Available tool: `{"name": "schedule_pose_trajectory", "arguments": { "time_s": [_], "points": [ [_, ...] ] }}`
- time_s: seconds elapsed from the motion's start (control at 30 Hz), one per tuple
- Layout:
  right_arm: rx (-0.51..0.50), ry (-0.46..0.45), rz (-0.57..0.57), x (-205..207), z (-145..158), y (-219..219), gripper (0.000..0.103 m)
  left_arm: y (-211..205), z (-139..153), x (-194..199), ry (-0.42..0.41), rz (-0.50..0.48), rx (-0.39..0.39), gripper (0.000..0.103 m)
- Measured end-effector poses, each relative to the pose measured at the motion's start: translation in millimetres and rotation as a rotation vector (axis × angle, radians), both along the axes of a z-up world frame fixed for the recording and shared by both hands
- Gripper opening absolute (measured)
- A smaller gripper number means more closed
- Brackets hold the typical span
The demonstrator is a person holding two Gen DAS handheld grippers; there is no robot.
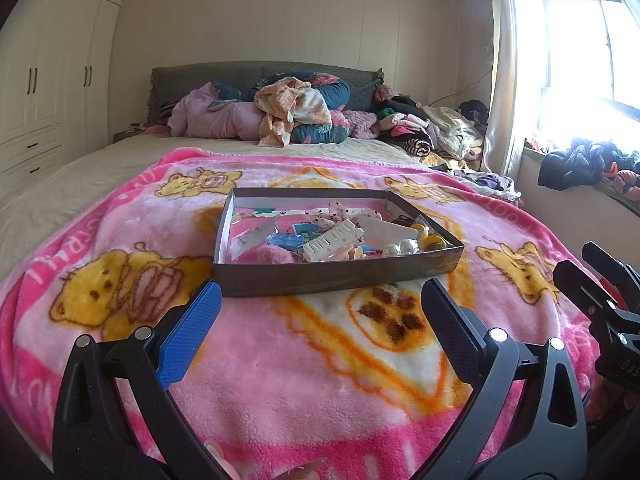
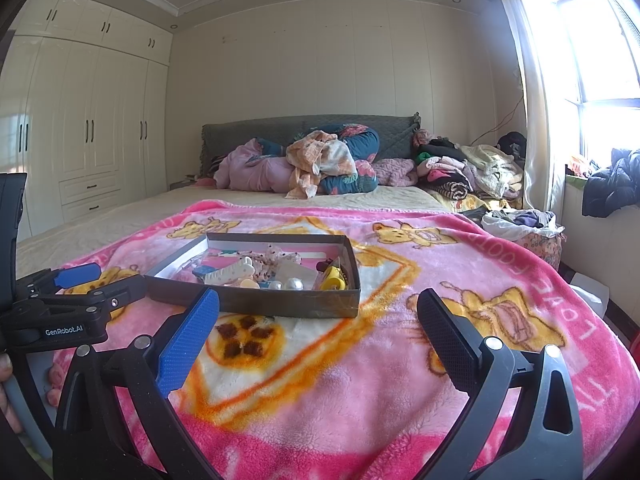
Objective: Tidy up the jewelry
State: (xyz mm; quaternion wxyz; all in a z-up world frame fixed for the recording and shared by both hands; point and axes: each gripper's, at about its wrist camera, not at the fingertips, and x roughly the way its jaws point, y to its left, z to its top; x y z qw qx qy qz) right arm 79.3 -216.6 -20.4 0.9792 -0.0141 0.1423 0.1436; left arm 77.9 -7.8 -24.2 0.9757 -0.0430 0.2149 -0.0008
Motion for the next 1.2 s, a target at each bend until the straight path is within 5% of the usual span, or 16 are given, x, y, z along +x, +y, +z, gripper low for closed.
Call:
{"name": "schedule_pose_trajectory", "arguments": {
  "time_s": [1.2],
  "points": [
    [0.002, 0.01, -0.004, 0.9, -3.9, -0.1, 0.097, 4.7, -2.8, 5.3, 0.018, 0.038, 0.034, 0.092]
  ]
}}
